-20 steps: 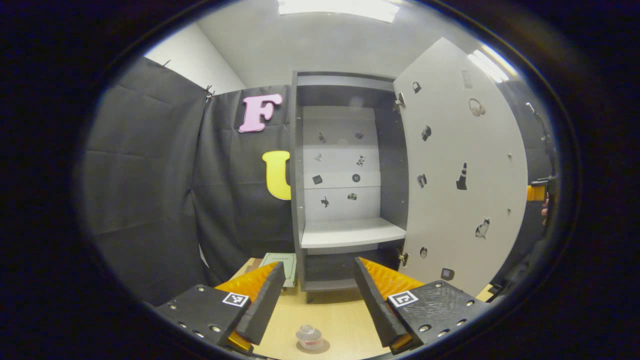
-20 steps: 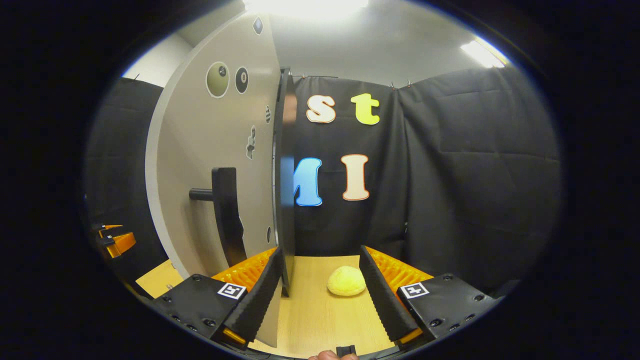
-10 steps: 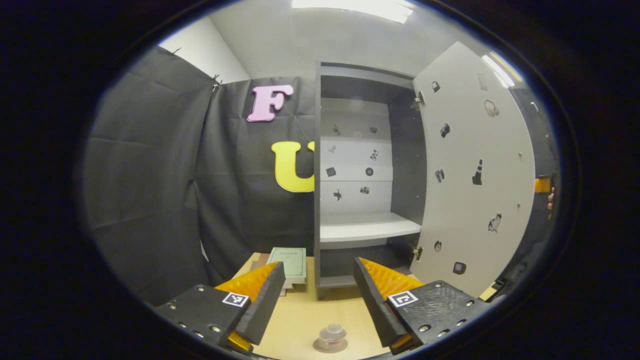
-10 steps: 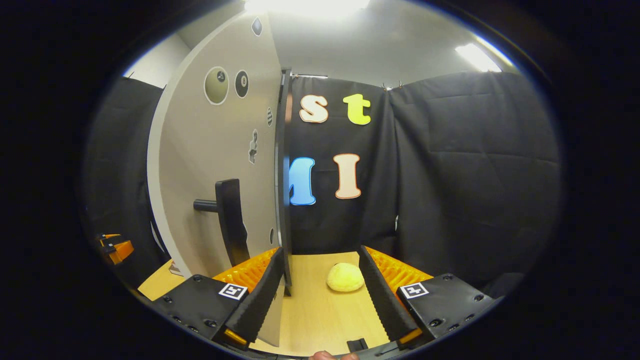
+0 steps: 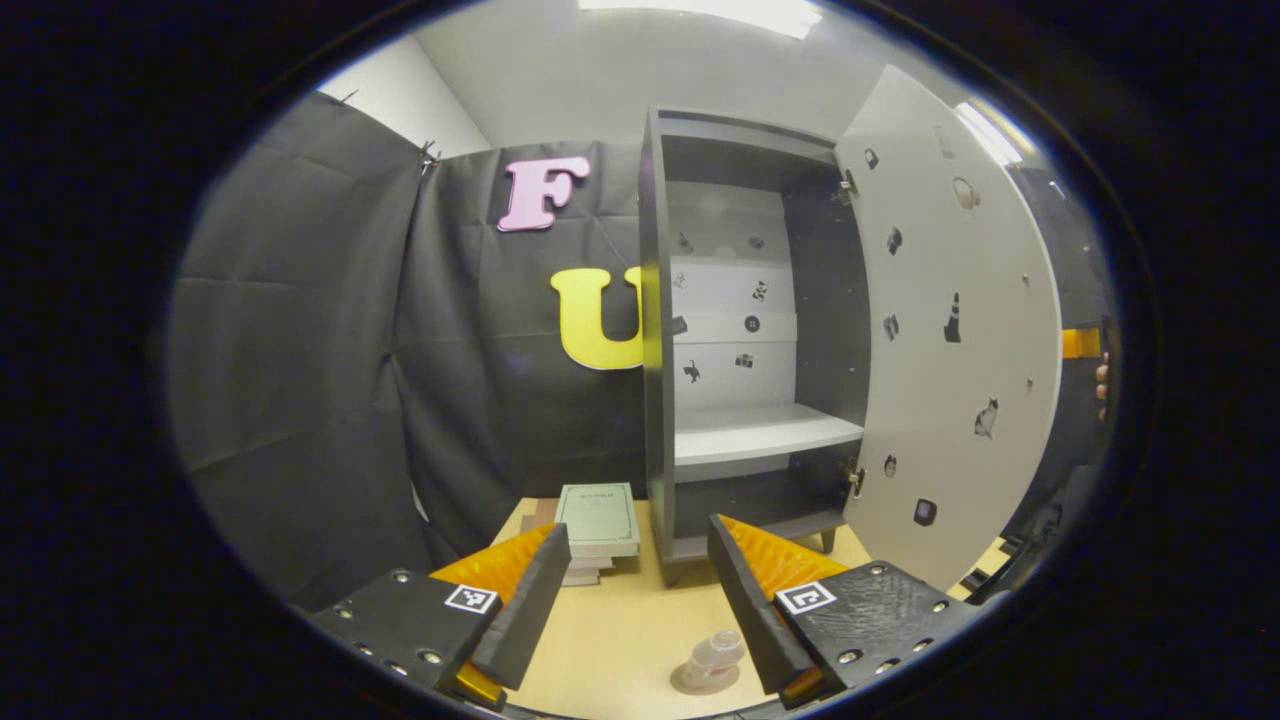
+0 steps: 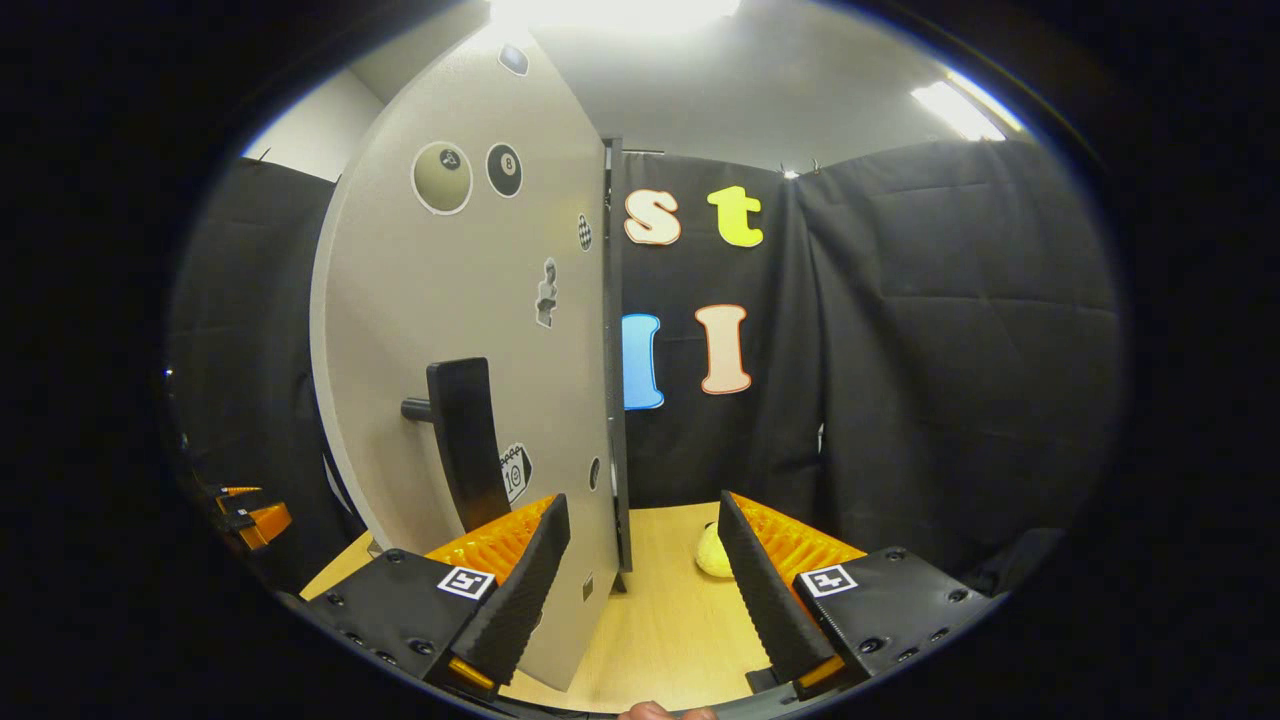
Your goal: Open the cabinet door with the right hand, grasp the bottle in the cabinet with the left hand and place it on the coaster, then close the cabinet door with the right hand.
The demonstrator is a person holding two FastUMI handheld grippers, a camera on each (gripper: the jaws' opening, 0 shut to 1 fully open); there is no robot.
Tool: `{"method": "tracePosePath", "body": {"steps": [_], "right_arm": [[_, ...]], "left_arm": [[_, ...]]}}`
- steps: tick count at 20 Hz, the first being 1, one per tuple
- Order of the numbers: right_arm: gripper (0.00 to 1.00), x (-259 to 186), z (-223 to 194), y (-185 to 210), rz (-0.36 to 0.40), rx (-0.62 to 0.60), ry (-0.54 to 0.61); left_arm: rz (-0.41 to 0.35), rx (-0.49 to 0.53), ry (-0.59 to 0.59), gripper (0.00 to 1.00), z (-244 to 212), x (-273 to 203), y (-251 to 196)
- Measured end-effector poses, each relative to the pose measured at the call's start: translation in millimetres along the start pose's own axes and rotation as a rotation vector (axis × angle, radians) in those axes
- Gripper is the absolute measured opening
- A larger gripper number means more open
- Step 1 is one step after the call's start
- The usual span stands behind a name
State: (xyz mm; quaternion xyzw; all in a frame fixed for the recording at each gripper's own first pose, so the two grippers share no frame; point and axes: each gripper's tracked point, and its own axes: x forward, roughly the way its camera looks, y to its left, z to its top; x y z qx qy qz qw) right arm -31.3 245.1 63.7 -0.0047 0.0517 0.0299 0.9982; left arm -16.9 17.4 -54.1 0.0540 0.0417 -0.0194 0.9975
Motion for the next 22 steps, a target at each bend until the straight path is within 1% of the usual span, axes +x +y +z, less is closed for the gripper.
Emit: {"method": "tracePosePath", "body": {"steps": [3, 4, 5, 6, 9, 10, 15, 16, 17, 18, 20, 22], "right_arm": [[0.95, 4, -1, 26, 0.020, 0.012, 0.003], [0.90, 6, -3, 35, 0.032, 0.016, 0.010], [0.90, 8, -3, 44, 0.037, 0.020, 0.016], [0.95, 10, -2, 52, 0.042, 0.024, 0.013], [0.95, 21, -3, 79, 0.079, 0.043, 0.015], [0.95, 25, -5, 90, 0.097, 0.052, 0.020], [0.97, 57, -4, 146, 0.191, 0.080, 0.020], [0.91, 63, -2, 157, 0.208, 0.084, 0.016], [0.97, 69, 0, 168, 0.228, 0.091, 0.013], [0.97, 74, 2, 178, 0.249, 0.092, 0.015], [0.98, 87, 11, 186, 0.275, 0.065, 0.001], [0.98, 80, 13, 176, 0.268, 0.024, -0.024]], "left_arm": [[-0.012, -0.002, -0.005, 0.84, -2, 4, 17], [-0.013, -0.005, -0.004, 0.87, -3, 6, 23], [-0.014, -0.010, -0.002, 0.87, -4, 9, 30], [-0.013, -0.014, 0.001, 0.86, -4, 11, 36], [0.004, -0.018, 0.000, 0.84, -5, 18, 58], [0.021, -0.019, -0.012, 0.84, -2, 19, 68], [0.045, -0.051, -0.022, 0.84, -1, 23, 98], [0.054, -0.054, -0.020, 0.84, -1, 23, 105], [0.062, -0.055, -0.019, 0.84, -2, 22, 111], [0.069, -0.055, -0.016, 0.84, -2, 23, 116], [0.085, -0.047, -0.012, 0.84, -2, 20, 125], [0.097, -0.042, -0.017, 0.84, -1, 18, 133]]}}
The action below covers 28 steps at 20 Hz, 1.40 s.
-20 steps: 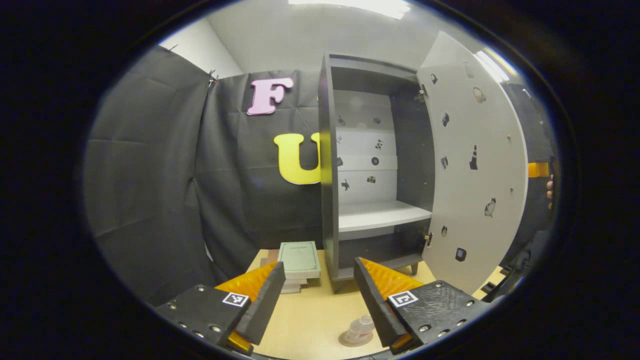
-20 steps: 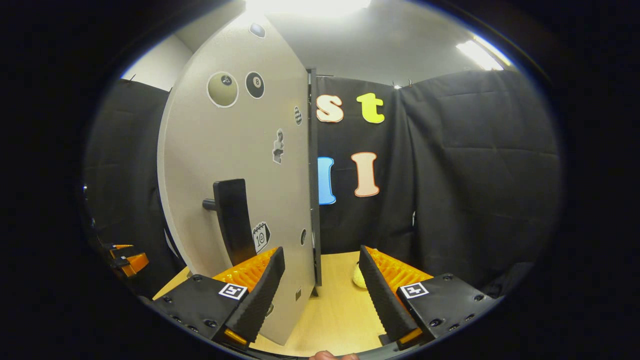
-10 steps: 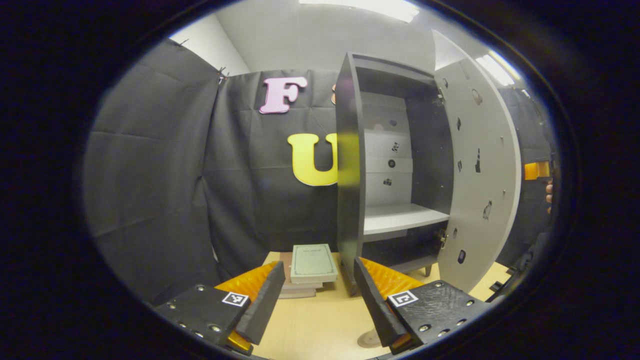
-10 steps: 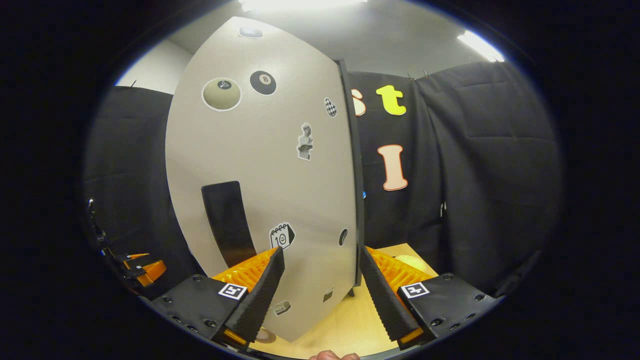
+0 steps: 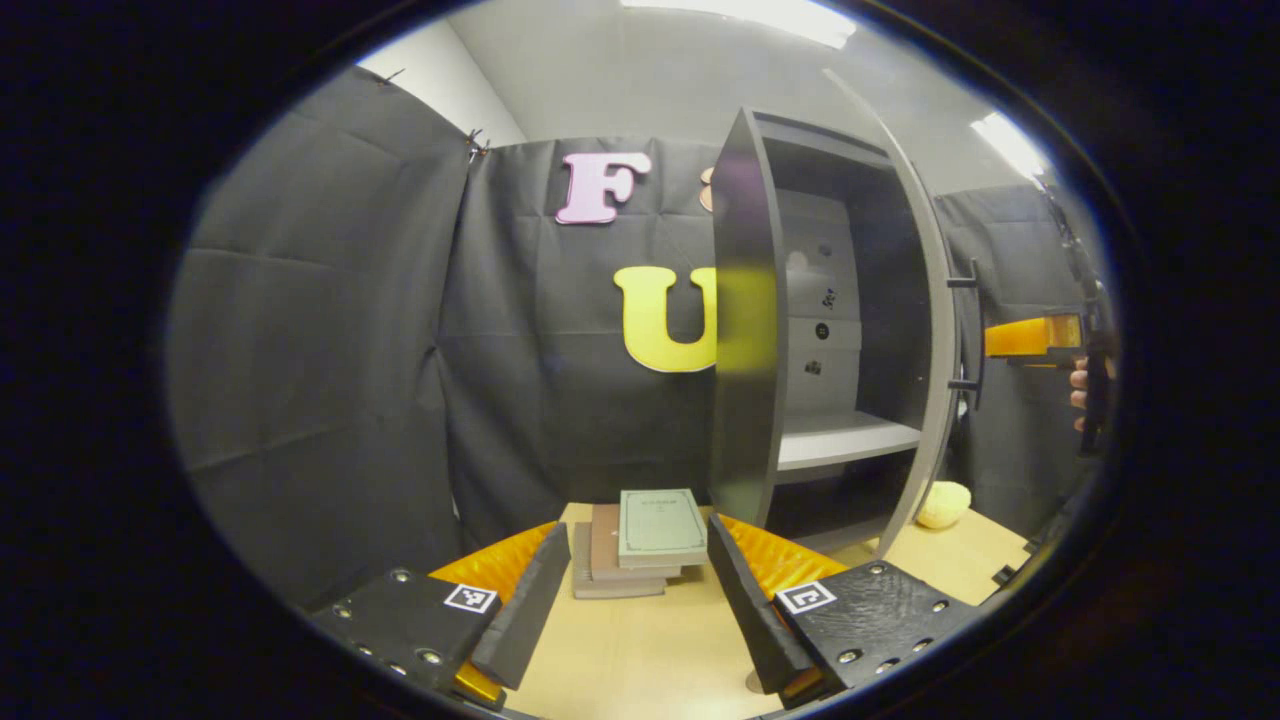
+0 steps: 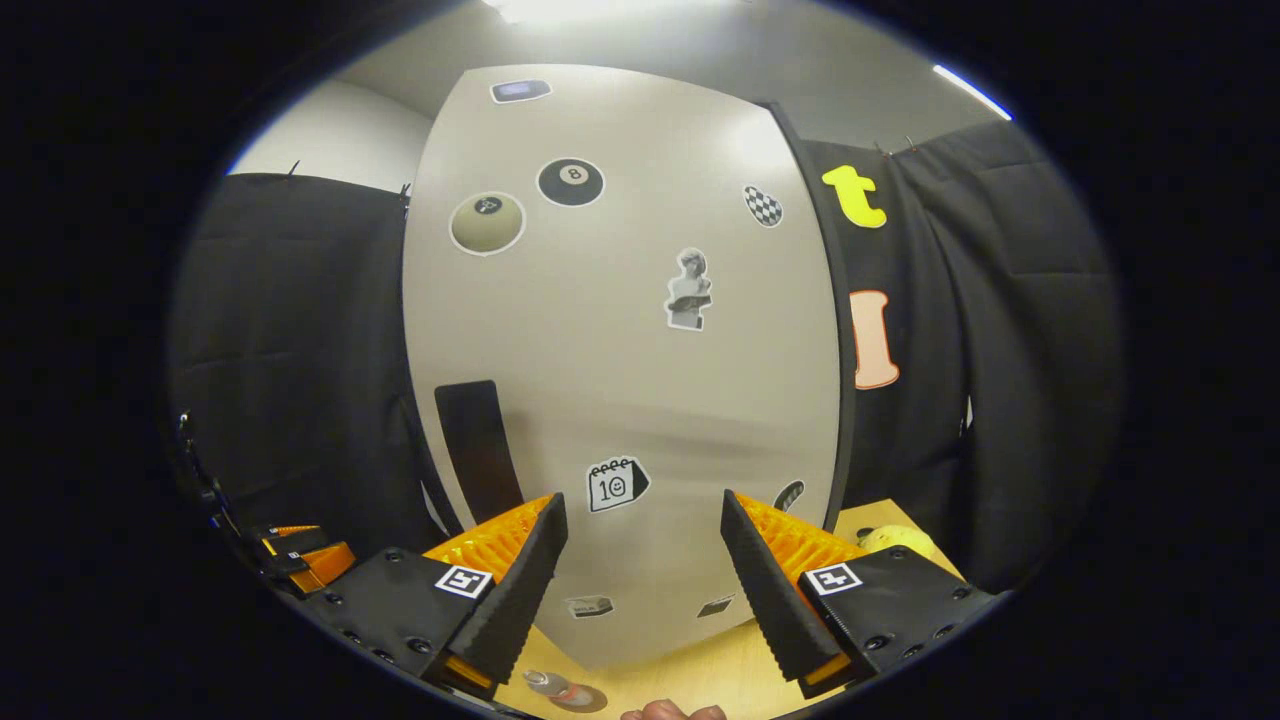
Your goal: Open the cabinet door with the right hand, grasp the bottle in the cabinet with the left hand and place it on the coaster, then close the cabinet door with the right hand.
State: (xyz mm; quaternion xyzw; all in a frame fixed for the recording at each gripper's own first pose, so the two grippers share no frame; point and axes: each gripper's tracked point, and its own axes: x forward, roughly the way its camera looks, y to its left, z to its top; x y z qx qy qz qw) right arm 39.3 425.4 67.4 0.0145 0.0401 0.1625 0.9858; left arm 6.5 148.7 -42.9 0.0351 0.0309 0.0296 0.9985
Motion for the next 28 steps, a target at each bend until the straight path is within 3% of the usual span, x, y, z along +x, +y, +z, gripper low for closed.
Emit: {"method": "tracePosePath", "body": {"steps": [6, 15, 22, 28], "right_arm": [[0.98, -19, -3, -45, -0.055, 0.013, 0.003], [0.98, -94, 0, -165, -0.125, -0.009, -0.003], [0.98, -129, 19, -232, -0.095, -0.029, -0.047], [0.98, -138, 30, -262, -0.028, -0.100, -0.095]], "left_arm": [[0.008, -0.055, -0.001, 0.85, 2, 18, -14], [0.033, -0.040, -0.050, 0.84, 39, 8, -80], [0.001, -0.041, -0.105, 0.84, 78, -6, -152], [-0.002, -0.153, -0.140, 0.85, 103, -37, -203]]}}
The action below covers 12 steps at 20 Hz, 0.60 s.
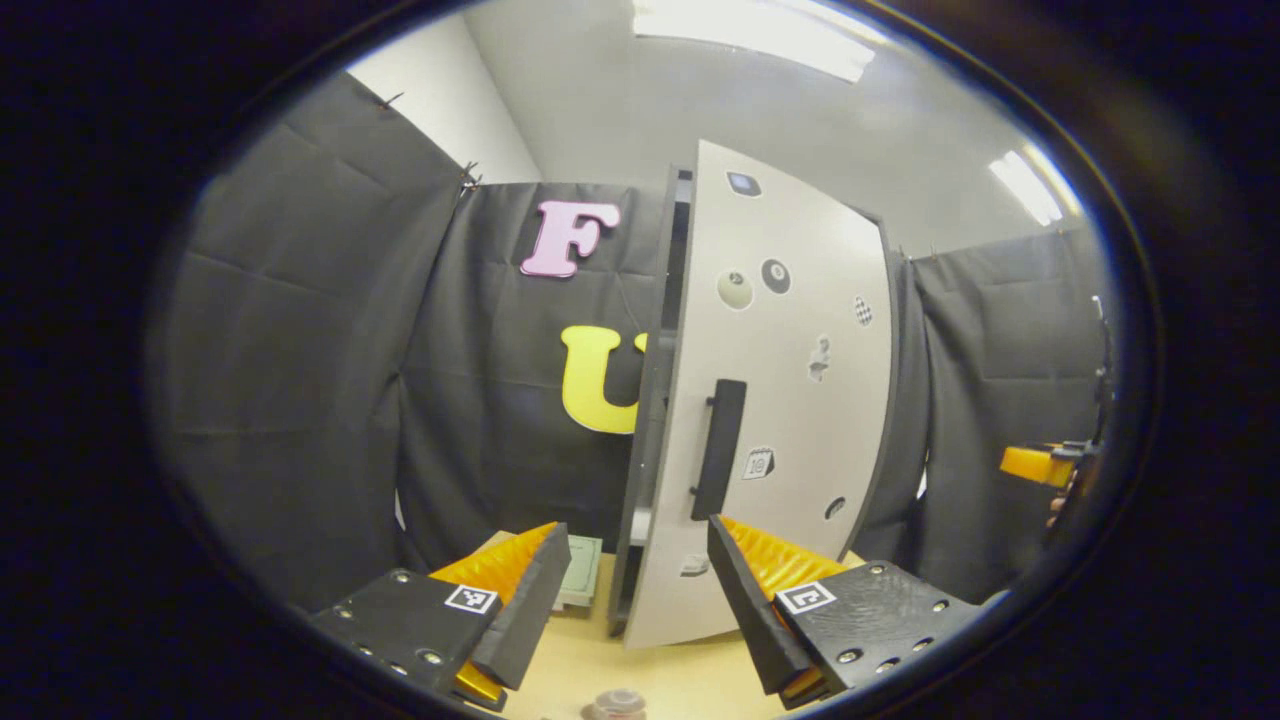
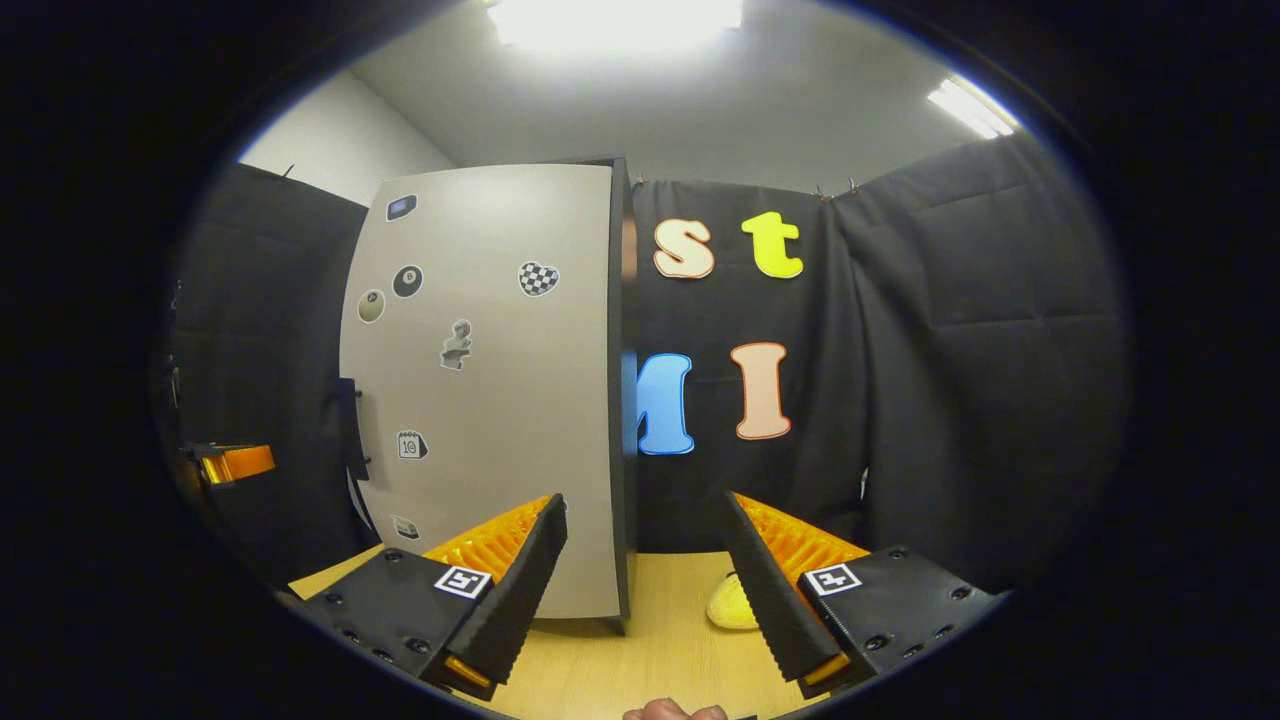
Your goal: Open the cabinet door with the right hand, grasp the bottle in the cabinet with the left hand and place it on the coaster, then close the cabinet door with the right hand.
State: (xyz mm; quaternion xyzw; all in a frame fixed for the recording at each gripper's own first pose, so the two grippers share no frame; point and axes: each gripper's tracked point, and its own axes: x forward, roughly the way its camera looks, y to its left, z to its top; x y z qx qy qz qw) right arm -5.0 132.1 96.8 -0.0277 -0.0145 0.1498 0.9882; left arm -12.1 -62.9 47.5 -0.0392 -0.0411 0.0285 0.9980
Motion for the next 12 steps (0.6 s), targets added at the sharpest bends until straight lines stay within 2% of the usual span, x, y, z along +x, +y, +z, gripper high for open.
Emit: {"method": "tracePosePath", "body": {"steps": [2, 6, 7, 9, 12], "right_arm": [[0.98, 1, -4, -1, 0.040, -0.029, -0.001], [0.98, 5, -24, 9, 0.121, -0.065, 0.044], [0.99, 5, -29, 11, 0.126, -0.069, 0.056], [0.98, 6, -35, 16, 0.131, -0.073, 0.071], [0.98, 3, -44, 19, 0.109, -0.056, 0.093]], "left_arm": [[0.022, 0.001, -0.015, 0.83, 8, -14, -9], [0.063, 0.061, -0.006, 0.85, 14, -38, -21], [0.058, 0.067, -0.005, 0.83, 15, -42, -27], [0.053, 0.077, 0.012, 0.85, 14, -48, -34], [0.048, 0.081, 0.017, 0.84, 15, -49, -35]]}}
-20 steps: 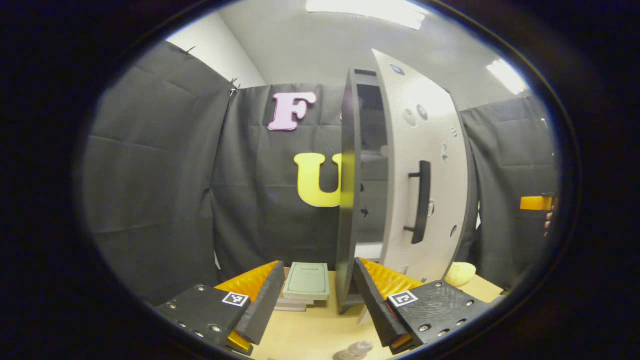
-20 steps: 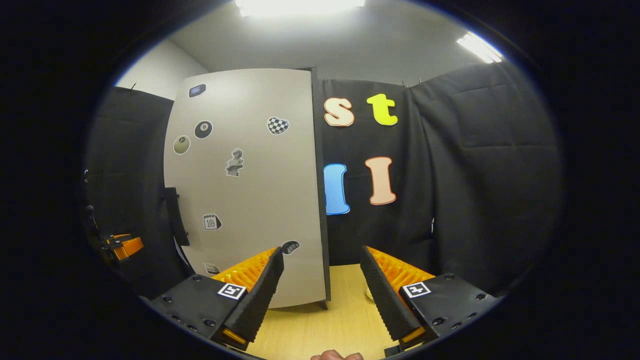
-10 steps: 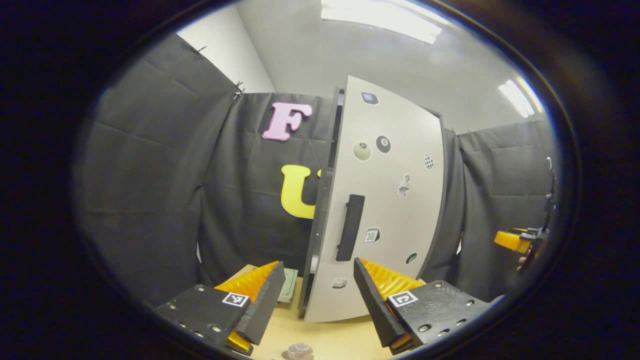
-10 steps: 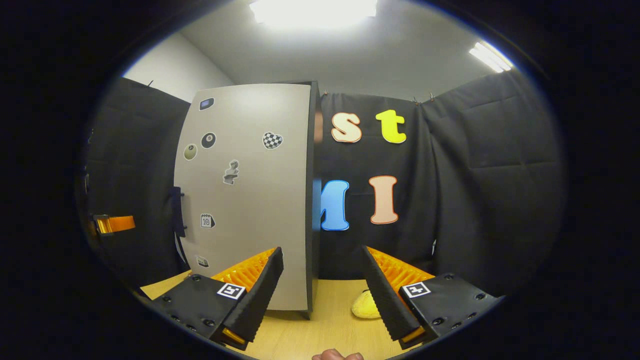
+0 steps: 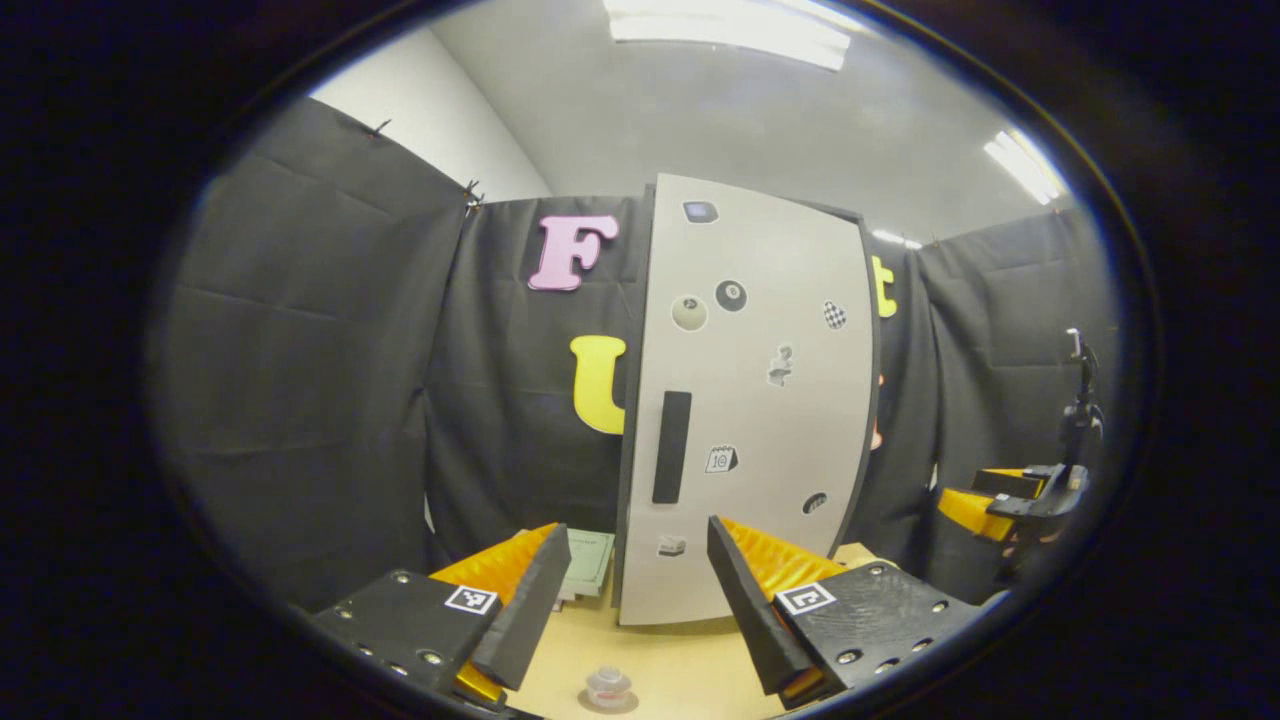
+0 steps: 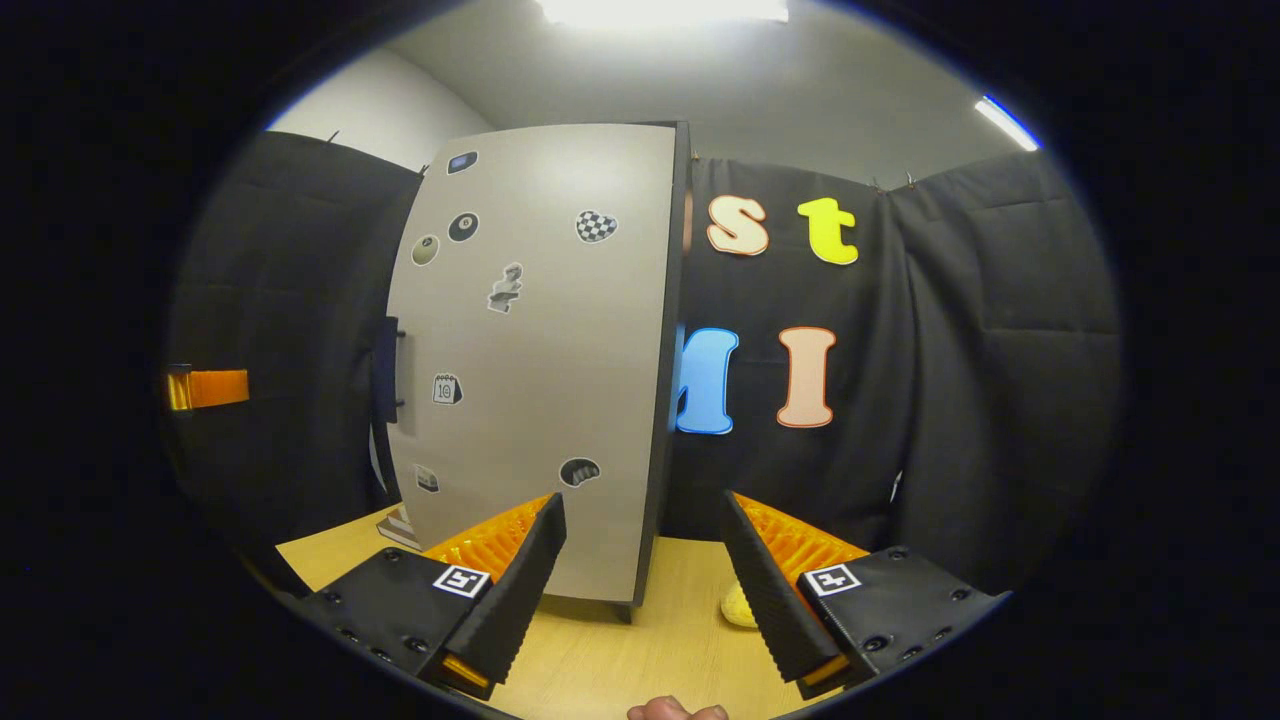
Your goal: Open the cabinet door with the right hand, grasp the bottle in the cabinet with the left hand and place it on the coaster, then close the cabinet door with the right hand.
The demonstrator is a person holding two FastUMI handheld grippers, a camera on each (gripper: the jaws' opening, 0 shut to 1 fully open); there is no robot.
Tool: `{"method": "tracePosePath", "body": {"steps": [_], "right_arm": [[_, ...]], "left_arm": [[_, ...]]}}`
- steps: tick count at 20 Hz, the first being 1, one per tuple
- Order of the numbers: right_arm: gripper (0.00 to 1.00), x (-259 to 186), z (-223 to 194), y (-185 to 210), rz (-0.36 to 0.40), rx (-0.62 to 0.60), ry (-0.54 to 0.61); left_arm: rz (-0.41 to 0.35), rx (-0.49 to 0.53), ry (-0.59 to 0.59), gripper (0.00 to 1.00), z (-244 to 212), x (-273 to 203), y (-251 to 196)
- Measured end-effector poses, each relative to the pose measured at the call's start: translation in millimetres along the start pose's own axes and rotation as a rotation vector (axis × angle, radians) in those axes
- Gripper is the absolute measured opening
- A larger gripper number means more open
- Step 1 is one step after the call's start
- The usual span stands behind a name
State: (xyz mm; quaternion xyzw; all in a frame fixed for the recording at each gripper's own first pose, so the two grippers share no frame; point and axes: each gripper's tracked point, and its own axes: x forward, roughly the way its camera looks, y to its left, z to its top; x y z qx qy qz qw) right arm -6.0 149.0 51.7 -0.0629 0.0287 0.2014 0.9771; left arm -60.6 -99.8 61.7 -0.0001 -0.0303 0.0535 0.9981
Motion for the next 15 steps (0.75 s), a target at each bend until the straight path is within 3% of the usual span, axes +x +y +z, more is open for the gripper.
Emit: {"method": "tracePosePath", "body": {"steps": [1, 3, 4, 6, 7, 8, 9, 15], "right_arm": [[0.93, 1, -3, 3, -0.005, 0.012, 0.010], [0.97, 2, -10, 5, -0.022, 0.028, 0.039], [0.94, 0, -11, 4, -0.033, 0.038, 0.047], [0.97, 0, -11, 1, -0.066, 0.052, 0.035], [0.93, 1, -11, 0, -0.083, 0.055, 0.033], [0.97, 2, -12, 0, -0.094, 0.058, 0.034], [0.93, 4, -13, 3, -0.096, 0.063, 0.038], [0.97, 7, -11, 14, -0.077, 0.062, 0.045]], "left_arm": [[-0.002, 0.002, 0.000, 0.84, 1, -1, 1], [-0.011, 0.006, -0.002, 0.84, 3, 1, 4], [-0.016, 0.007, 0.001, 0.84, 2, 3, 6], [-0.021, 0.012, 0.002, 0.85, 3, 5, 12], [-0.023, 0.013, 0.001, 0.85, 4, 6, 15], [-0.026, 0.012, -0.002, 0.86, 4, 7, 16], [-0.029, 0.009, -0.006, 0.84, 4, 6, 18], [-0.028, -0.020, -0.017, 0.85, 1, 5, 30]]}}
